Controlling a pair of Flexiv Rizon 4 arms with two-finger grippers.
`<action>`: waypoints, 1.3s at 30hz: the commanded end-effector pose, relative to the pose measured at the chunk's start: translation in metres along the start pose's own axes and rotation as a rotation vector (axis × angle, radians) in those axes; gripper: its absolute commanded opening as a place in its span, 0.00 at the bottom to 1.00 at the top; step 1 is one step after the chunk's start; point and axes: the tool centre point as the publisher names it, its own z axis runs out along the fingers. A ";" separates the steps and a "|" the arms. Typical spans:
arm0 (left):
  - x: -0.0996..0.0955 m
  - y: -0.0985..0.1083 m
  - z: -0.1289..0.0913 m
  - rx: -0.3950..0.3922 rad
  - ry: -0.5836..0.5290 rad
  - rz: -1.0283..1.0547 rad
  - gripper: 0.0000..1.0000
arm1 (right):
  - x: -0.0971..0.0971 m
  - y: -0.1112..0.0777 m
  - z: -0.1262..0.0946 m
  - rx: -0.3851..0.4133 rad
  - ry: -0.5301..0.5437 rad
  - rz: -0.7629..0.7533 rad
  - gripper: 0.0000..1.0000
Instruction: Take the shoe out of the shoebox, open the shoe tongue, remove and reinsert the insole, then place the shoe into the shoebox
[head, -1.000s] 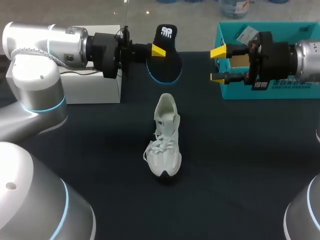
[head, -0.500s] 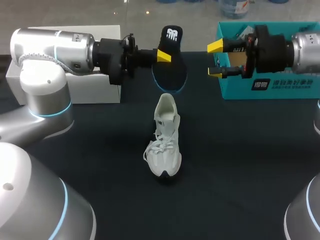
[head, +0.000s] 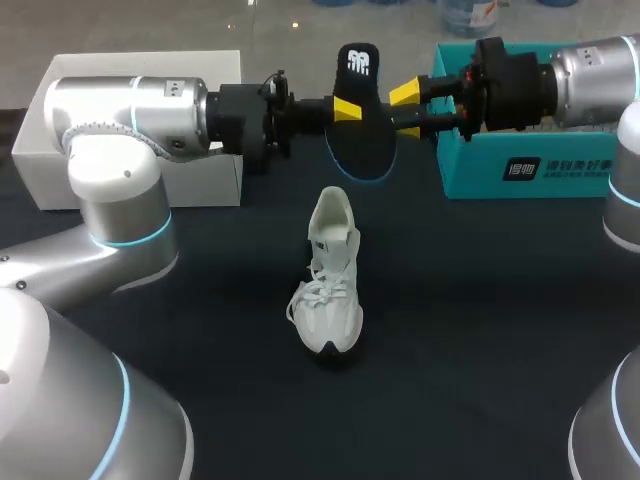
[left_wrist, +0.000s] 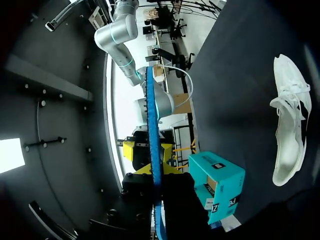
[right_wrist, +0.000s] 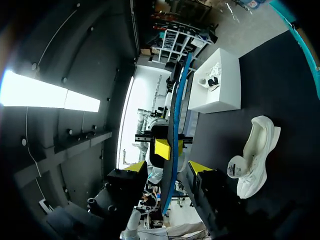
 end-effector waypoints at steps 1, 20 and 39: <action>0.005 0.001 0.011 -0.016 -0.015 0.006 0.00 | -0.002 0.005 0.010 0.018 -0.003 0.015 0.41; -0.001 0.012 0.016 -0.024 -0.024 0.032 0.00 | -0.007 -0.004 0.015 0.016 0.009 0.045 0.26; -0.003 0.007 0.006 0.034 0.005 0.007 1.00 | -0.008 -0.004 0.018 0.011 0.008 0.037 0.00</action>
